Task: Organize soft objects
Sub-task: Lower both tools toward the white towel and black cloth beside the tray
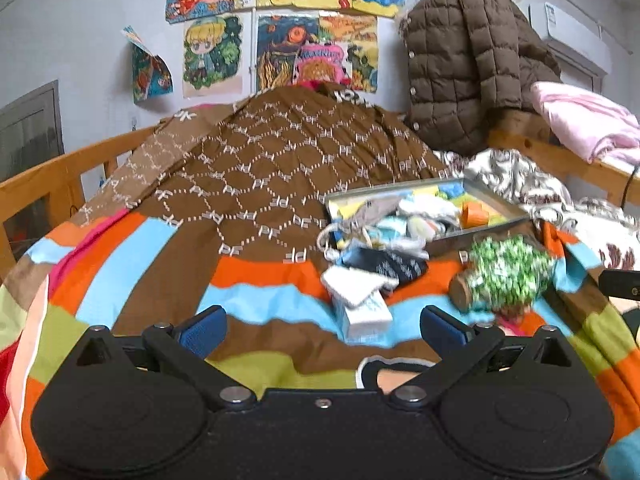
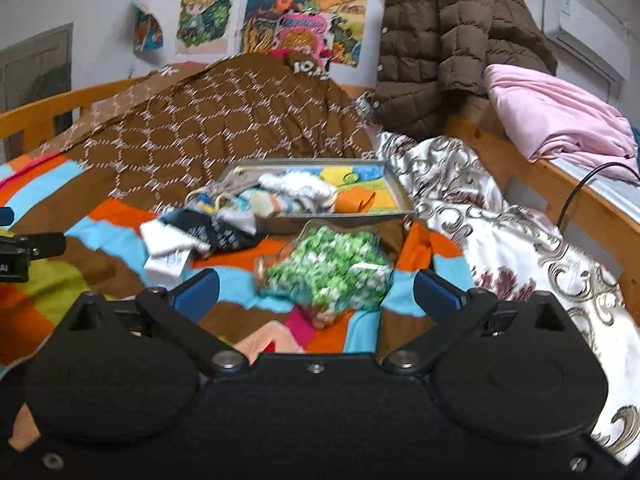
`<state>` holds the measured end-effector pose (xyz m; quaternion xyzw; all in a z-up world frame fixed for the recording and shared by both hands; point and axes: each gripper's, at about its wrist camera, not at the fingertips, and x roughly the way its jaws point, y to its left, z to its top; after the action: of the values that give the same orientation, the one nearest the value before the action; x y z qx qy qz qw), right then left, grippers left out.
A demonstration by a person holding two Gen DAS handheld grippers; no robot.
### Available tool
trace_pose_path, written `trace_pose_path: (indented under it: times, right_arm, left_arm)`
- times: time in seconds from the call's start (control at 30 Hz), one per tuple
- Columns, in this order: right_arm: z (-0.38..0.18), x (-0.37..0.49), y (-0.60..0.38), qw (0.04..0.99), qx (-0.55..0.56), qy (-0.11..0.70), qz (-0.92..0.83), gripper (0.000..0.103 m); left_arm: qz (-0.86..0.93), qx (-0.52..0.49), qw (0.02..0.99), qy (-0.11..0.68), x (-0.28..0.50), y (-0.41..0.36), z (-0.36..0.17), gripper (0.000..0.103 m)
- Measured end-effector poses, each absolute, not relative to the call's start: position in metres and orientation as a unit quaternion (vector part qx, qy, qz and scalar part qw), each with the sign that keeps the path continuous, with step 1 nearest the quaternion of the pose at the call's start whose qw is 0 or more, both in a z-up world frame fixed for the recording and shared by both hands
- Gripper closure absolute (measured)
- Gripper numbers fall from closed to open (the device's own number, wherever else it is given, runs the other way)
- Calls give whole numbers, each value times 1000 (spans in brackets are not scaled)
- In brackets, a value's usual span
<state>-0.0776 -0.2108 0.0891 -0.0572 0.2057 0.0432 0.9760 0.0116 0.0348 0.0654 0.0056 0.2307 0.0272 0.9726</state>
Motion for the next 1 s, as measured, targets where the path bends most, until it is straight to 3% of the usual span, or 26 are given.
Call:
trace_pose_path:
  times: [0.53,1.0]
  right_arm:
    - [28,-97,-171,954,-76,276,90,1]
    - [19,-83,-152,950,-73,280,116,1]
  left_arm:
    - [26,27,955,293,1,31,34,1]
    - [42,36,949,309,10,37,28,1]
